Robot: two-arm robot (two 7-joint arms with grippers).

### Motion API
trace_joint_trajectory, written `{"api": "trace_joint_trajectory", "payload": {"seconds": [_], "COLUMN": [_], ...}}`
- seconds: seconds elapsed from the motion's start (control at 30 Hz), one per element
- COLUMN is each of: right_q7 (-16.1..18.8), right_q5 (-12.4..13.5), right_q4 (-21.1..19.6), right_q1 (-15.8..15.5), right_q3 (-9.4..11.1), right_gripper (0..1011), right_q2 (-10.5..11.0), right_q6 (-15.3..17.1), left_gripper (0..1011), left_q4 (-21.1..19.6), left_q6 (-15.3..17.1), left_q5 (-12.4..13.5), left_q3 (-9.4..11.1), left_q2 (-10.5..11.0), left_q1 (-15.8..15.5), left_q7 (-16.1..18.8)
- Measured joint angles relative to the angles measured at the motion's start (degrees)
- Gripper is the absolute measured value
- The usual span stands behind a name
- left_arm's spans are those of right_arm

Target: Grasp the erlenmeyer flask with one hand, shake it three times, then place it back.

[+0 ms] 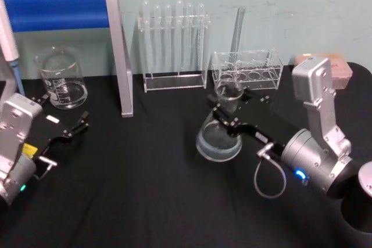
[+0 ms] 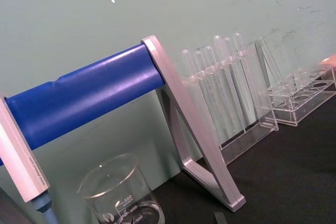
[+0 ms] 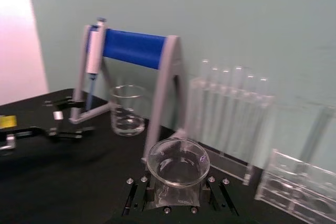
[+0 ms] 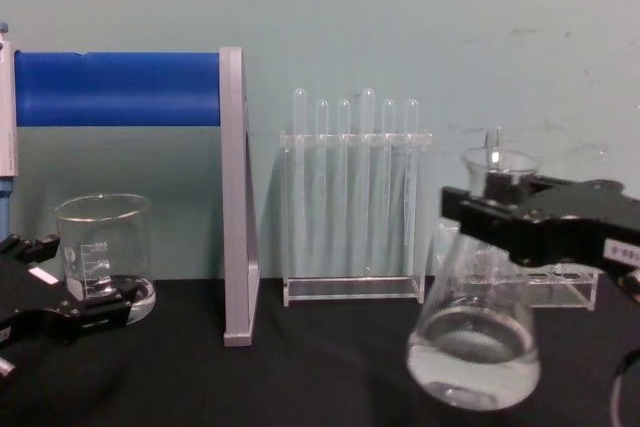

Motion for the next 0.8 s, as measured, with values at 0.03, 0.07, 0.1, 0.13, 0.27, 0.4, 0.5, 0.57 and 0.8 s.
{"api": "trace_joint_trajectory", "payload": {"seconds": [0.03, 0.07, 0.1, 0.13, 0.27, 0.4, 0.5, 0.57, 0.8], "right_q7": [0.25, 0.4, 0.79, 0.97, 1.69, 2.42, 3.06, 3.19, 2.9], "right_q5": [0.15, 0.25, 0.52, 0.67, 1.28, 1.76, 2.24, 2.43, 2.82], "right_q4": [-0.31, -0.55, -1.06, -1.39, -2.47, -3.52, -4.31, -4.58, -4.85], "right_q1": [-0.15, -0.26, -0.51, -0.66, -1.18, -1.71, -2.13, -2.24, -2.27], "right_q3": [-0.32, -0.55, -1.06, -1.38, -2.56, -3.69, -4.82, -5.11, -5.77], "right_gripper": [449, 450, 449, 449, 449, 449, 449, 449, 449], "right_q2": [0.13, 0.22, 0.49, 0.65, 1.32, 2.14, 2.88, 3.11, 3.66], "right_q6": [0.02, 0.02, 0.05, 0.05, 0.09, 0.09, 0.04, 0.02, -0.13], "left_gripper": [1001, 1001, 1001, 1001, 1001, 1001, 1001, 1001, 1001], "left_q4": [0.0, 0.0, 0.0, 0.0, 0.0, 0.0, 0.0, 0.0, 0.0], "left_q6": [0.0, 0.0, 0.0, 0.0, 0.0, 0.0, 0.0, 0.0, 0.0], "left_q5": [0.01, 0.0, 0.01, 0.0, 0.0, 0.0, 0.0, 0.0, 0.0], "left_q3": [0.0, 0.0, 0.0, 0.0, 0.0, 0.0, 0.0, 0.0, 0.0], "left_q2": [0.0, 0.0, 0.0, 0.0, 0.0, 0.0, 0.0, 0.0, 0.0], "left_q1": [0.0, 0.0, 0.0, 0.0, 0.0, 0.0, 0.0, 0.0, 0.0], "left_q7": [0.0, 0.0, 0.0, 0.0, 0.0, 0.0, 0.0, 0.0, 0.0]}}
